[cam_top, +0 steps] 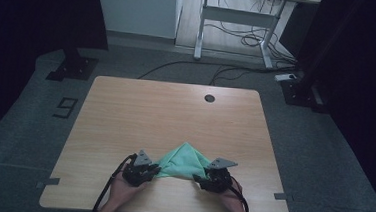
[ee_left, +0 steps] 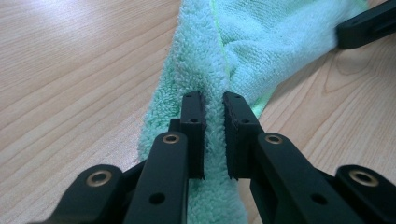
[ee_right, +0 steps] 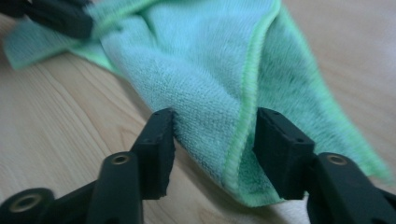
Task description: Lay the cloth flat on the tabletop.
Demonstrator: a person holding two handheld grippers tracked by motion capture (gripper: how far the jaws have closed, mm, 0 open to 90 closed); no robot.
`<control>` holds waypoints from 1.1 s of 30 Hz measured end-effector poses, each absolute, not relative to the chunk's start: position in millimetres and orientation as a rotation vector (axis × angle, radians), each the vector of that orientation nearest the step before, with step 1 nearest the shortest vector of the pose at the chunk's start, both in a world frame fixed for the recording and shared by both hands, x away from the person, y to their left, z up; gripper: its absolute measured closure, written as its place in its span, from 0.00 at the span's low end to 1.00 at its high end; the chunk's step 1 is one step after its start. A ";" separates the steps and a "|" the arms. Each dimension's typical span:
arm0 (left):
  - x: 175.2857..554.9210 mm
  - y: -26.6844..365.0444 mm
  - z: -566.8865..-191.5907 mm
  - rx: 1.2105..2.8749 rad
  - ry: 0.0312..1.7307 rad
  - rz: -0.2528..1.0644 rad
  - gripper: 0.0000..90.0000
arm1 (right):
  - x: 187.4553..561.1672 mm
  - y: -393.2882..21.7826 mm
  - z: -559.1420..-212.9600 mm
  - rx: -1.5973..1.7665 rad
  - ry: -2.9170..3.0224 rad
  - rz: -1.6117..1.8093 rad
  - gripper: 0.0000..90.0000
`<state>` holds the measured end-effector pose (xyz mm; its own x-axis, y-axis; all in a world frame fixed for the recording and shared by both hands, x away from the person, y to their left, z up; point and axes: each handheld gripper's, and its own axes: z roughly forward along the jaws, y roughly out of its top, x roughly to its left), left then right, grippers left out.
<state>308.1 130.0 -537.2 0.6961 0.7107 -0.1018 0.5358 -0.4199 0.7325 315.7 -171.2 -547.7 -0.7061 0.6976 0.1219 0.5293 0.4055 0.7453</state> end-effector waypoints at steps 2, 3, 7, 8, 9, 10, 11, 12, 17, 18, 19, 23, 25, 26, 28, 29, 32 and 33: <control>307.7 130.2 -536.6 2.122 0.951 0.289 0.83 | 315.2 -170.7 -548.0 1.075 2.442 1.181 0.75; 305.7 130.5 -534.4 2.106 0.946 0.286 0.75 | 316.4 -171.8 -546.8 1.083 2.449 1.199 0.88; 298.0 126.4 -530.8 2.123 0.910 0.307 0.55 | 315.5 -173.2 -541.8 1.063 2.416 1.242 0.95; 296.4 124.6 -530.7 2.133 0.899 0.311 0.53 | 315.5 -173.7 -540.3 1.058 2.407 1.252 0.95; 294.8 122.4 -531.1 2.148 0.885 0.326 0.52 | 315.1 -174.6 -537.9 1.059 2.393 1.265 0.96; 294.4 121.0 -531.8 2.159 0.882 0.336 0.52 | 314.6 -176.2 -534.8 1.059 2.374 1.281 0.96; 294.2 119.4 -533.0 2.173 0.883 0.351 0.53 | 314.2 -177.3 -532.9 1.058 2.363 1.292 0.96; 294.5 118.3 -534.7 2.187 0.888 0.366 0.55 | 313.6 -178.7 -530.5 1.057 2.349 1.308 0.96; 296.7 123.3 -536.2 2.169 0.897 0.343 0.78 | 310.3 -183.3 -520.6 1.041 2.302 1.338 0.96; 296.7 123.3 -536.2 2.169 0.897 0.343 0.81 | 309.8 -183.8 -518.9 1.035 2.292 1.338 0.96; 296.6 125.3 -534.2 2.147 0.894 0.328 0.83 | 309.0 -184.6 -516.9 1.032 2.282 1.337 0.96; 295.5 136.1 -519.3 2.044 0.866 0.280 0.86 | 306.4 -191.9 -507.4 1.029 2.240 1.361 0.96; 295.2 139.2 -515.5 2.018 0.857 0.276 0.86 | 305.8 -195.1 -504.2 1.033 2.228 1.371 0.95; 294.5 145.1 -508.9 1.965 0.852 0.261 0.87 | 305.3 -200.0 -500.2 1.042 2.216 1.388 0.95; 293.7 149.0 -502.1 1.934 0.840 0.241 0.87 | 304.8 -203.0 -497.6 1.040 2.208 1.408 0.95; 292.6 150.5 -498.0 1.920 0.828 0.242 0.87 | 304.3 -203.3 -496.5 1.039 2.208 1.408 0.95; 290.7 152.7 -492.2 1.896 0.811 0.241 0.87 | 302.7 -203.6 -493.0 1.022 2.198 1.410 0.95; 289.6 154.6 -487.9 1.877 0.800 0.226 0.87 | 301.8 -203.7 -491.5 1.019 2.194 1.411 0.95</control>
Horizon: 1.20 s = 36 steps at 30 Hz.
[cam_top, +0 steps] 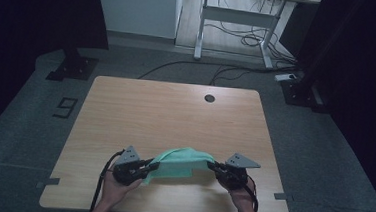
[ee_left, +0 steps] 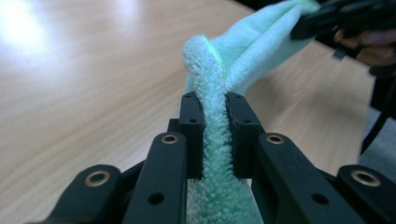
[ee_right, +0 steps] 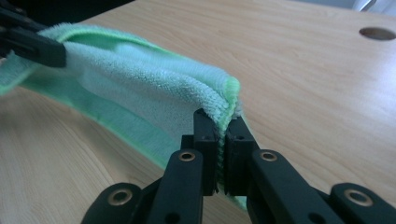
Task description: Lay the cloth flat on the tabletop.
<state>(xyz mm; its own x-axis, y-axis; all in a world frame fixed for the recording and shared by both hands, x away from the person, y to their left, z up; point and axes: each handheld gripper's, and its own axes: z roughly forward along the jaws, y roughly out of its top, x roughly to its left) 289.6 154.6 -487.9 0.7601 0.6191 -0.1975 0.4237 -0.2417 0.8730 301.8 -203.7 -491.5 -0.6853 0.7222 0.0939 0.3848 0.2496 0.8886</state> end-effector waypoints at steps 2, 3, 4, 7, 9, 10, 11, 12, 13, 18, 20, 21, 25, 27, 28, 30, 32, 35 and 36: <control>287.7 156.2 -481.6 1.854 0.788 0.203 0.88 | 297.3 -206.7 -481.8 1.001 2.171 1.434 0.95; 285.7 156.5 -476.7 1.841 0.777 0.186 0.88 | 297.3 -206.7 -481.8 1.001 2.171 1.434 0.95; 281.7 156.5 -468.7 1.825 0.754 0.174 0.88 | 291.8 -209.7 -470.8 0.981 2.149 1.453 0.95; 273.1 156.5 -450.9 1.794 0.710 0.173 0.88 | 281.3 -213.9 -449.9 0.943 2.105 1.487 0.95; 270.4 157.0 -444.3 1.783 0.698 0.174 0.88 | 275.9 -214.8 -438.9 0.924 2.086 1.494 0.95; 265.0 159.3 -430.2 1.763 0.668 0.195 0.88 | 272.0 -214.7 -431.2 0.905 2.078 1.493 0.95; 265.0 159.3 -430.2 1.763 0.668 0.195 0.88 | 268.0 -213.8 -422.1 0.872 2.064 1.495 0.95; 263.6 160.4 -425.1 1.756 0.659 0.203 0.88 | 268.0 -213.8 -422.1 0.872 2.064 1.495 0.95; 263.4 162.0 -419.0 1.744 0.654 0.216 0.88 | 264.4 -212.0 -410.8 0.842 2.045 1.503 0.95; 294.6 160.9 -433.4 1.792 0.746 0.201 0.87 | 295.0 -204.8 -418.1 0.884 2.075 1.487 0.94; 301.5 160.9 -439.4 1.799 0.767 0.189 0.87 | 314.3 -202.2 -432.5 0.931 2.107 1.468 0.93; 317.8 160.8 -456.2 1.821 0.825 0.155 0.88 | 327.6 -200.9 -444.3 0.967 2.131 1.450 0.93; 338.4 159.0 -485.3 1.849 0.902 0.101 0.88 | 360.7 -191.7 -475.6 1.048 2.194 1.350 0.90; 345.2 158.7 -495.2 1.862 0.937 0.110 0.87 | 374.5 -185.9 -484.6 1.067 2.213 1.320 0.89; 348.2 159.5 -499.3 1.854 0.952 0.100 0.87 | 381.4 -183.0 -488.1 1.078 2.208 1.305 0.85; 351.2 160.9 -504.0 1.859 0.976 0.112 0.87 | 391.1 -177.1 -492.3 1.092 2.162 1.242 0.71; 352.5 162.1 -506.3 1.864 0.988 0.121 0.87 | 392.7 -175.7 -492.6 1.102 2.142 1.227 0.66; 354.1 166.1 -511.8 1.877 1.010 0.124 0.87 | 387.3 -176.5 -486.0 1.120 2.055 1.258 0.56; 353.9 166.9 -512.9 1.883 1.014 0.130 0.87 | 375.9 -179.1 -479.3 1.101 2.037 1.296 0.55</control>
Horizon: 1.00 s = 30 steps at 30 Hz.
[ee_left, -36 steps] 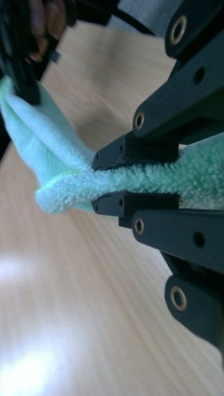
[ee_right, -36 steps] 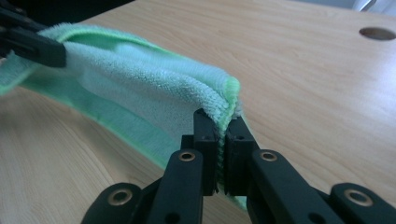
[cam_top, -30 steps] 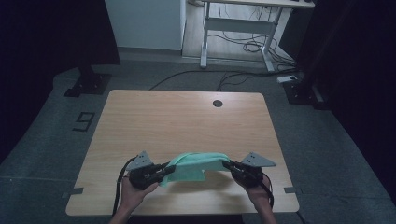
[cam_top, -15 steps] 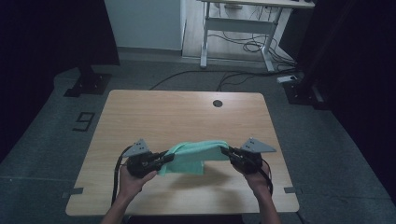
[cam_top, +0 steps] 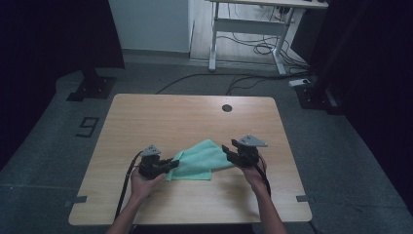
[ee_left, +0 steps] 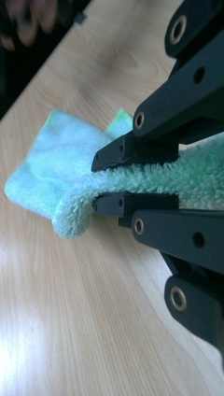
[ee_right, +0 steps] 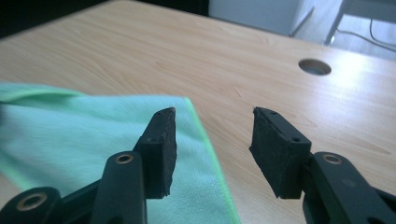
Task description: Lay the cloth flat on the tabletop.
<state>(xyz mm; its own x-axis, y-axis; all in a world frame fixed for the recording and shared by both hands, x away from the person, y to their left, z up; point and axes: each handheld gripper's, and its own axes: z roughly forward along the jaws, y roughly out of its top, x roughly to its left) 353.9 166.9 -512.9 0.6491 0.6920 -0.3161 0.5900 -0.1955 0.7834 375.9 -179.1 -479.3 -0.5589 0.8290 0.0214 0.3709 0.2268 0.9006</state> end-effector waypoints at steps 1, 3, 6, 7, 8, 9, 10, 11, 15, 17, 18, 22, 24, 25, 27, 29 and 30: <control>353.5 168.6 -514.8 1.881 1.023 0.129 0.87 | 369.2 -180.1 -477.4 1.079 2.038 1.302 0.56; 352.8 169.1 -515.5 1.881 1.028 0.134 0.87 | 354.0 -180.3 -477.1 1.045 2.062 1.327 0.57; 351.2 170.7 -518.8 1.879 1.037 0.133 0.87 | 334.0 -178.6 -486.2 1.004 2.152 1.353 0.60; 350.3 170.9 -521.1 1.878 1.043 0.132 0.87 | 328.9 -176.8 -491.2 0.997 2.173 1.346 0.61; 350.1 171.1 -522.8 1.877 1.048 0.128 0.87 | 325.9 -175.2 -495.3 0.996 2.193 1.344 0.61; 350.0 170.8 -523.7 1.878 1.051 0.128 0.87 | 322.4 -171.9 -502.7 0.995 2.228 1.338 0.61; 350.0 170.8 -523.7 1.878 1.051 0.128 0.87 | 322.4 -171.9 -502.7 0.995 2.228 1.338 0.61; 349.8 170.1 -525.2 1.879 1.052 0.127 0.86 | 319.9 -165.4 -514.4 0.987 2.265 1.314 0.61; 348.8 169.3 -526.8 1.882 1.053 0.134 0.87 | 322.6 -151.9 -529.4 0.998 2.330 1.297 0.62; 348.2 169.6 -527.2 1.876 1.058 0.135 0.86 | 325.0 -145.4 -533.4 1.009 2.351 1.287 0.62; 348.1 170.2 -527.3 1.873 1.057 0.136 0.86 | 326.0 -143.0 -534.6 1.017 2.358 1.284 0.62; 348.0 170.5 -528.0 1.867 1.054 0.133 0.86 | 334.3 -129.6 -543.2 1.051 2.380 1.227 0.60; 348.6 170.5 -529.0 1.870 1.052 0.133 0.86 | 338.4 -123.3 -546.3 1.061 2.382 1.205 0.58; 349.1 170.9 -529.4 1.868 1.054 0.133 0.86 | 339.7 -120.9 -547.2 1.055 2.387 1.193 0.57; 349.5 171.2 -529.9 1.866 1.057 0.132 0.86 | 341.9 -117.1 -548.6 1.046 2.394 1.168 0.57; 349.5 171.4 -530.2 1.863 1.058 0.134 0.86 | 345.2 -110.8 -550.4 1.034 2.390 1.124 0.59; 349.4 171.5 -530.2 1.864 1.059 0.137 0.86 | 345.2 -110.8 -550.4 1.034 2.390 1.124 0.59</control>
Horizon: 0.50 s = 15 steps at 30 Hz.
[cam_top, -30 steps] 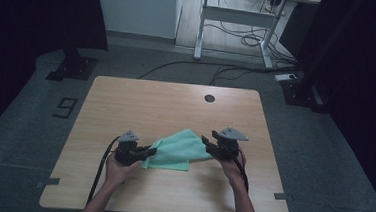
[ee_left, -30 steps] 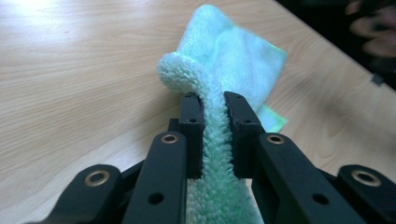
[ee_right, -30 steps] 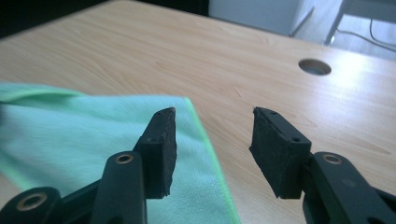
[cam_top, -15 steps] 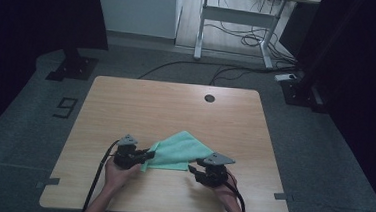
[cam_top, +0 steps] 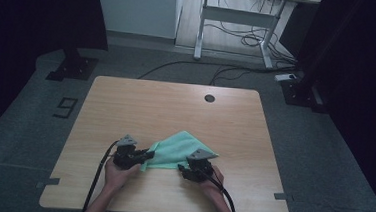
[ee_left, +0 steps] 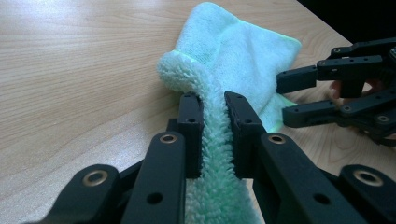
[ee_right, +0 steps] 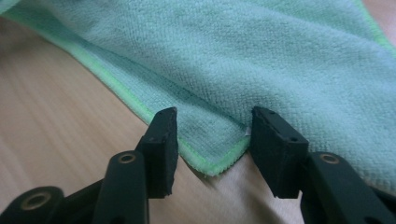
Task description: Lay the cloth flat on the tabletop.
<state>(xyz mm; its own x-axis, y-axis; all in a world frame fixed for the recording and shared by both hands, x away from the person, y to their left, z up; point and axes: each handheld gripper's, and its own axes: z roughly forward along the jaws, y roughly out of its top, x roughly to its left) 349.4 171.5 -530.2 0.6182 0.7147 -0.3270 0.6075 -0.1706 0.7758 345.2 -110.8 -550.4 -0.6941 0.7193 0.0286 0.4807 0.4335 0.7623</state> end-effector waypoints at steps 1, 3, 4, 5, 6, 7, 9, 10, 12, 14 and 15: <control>349.2 172.1 -530.3 1.867 1.059 0.142 0.86 | 346.1 -109.4 -549.4 1.033 2.394 1.112 0.67; 349.3 173.0 -530.5 1.862 1.062 0.144 0.86 | 346.3 -109.5 -549.0 1.029 2.383 1.093 0.80; 349.3 173.0 -530.5 1.862 1.062 0.144 0.86 | 346.3 -109.5 -549.0 1.029 2.383 1.093 0.80; 349.2 174.0 -530.7 1.856 1.067 0.147 0.86 | 347.7 -111.3 -549.0 1.040 2.376 1.091 0.90; 349.1 174.3 -530.7 1.854 1.067 0.147 0.86 | 348.2 -112.7 -548.9 1.038 2.375 1.090 0.93; 349.0 175.0 -530.6 1.854 1.066 0.148 0.86 | 348.1 -113.8 -548.8 1.036 2.377 1.087 0.94; 349.0 177.6 -529.9 1.849 1.071 0.155 0.86 | 347.4 -118.3 -547.4 1.000 2.392 1.061 0.95; 349.1 178.8 -529.7 1.843 1.076 0.156 0.86 | 346.4 -121.2 -546.3 0.998 2.397 1.055 0.95; 349.3 183.0 -528.7 1.830 1.085 0.159 0.86 | 343.2 -128.8 -543.6 1.007 2.404 1.084 0.95; 348.4 185.4 -527.9 1.821 1.092 0.159 0.86 | 337.5 -137.7 -540.3 1.007 2.404 1.112 0.95; 347.8 186.4 -527.7 1.817 1.091 0.161 0.86 | 334.9 -141.2 -539.0 1.011 2.404 1.123 0.95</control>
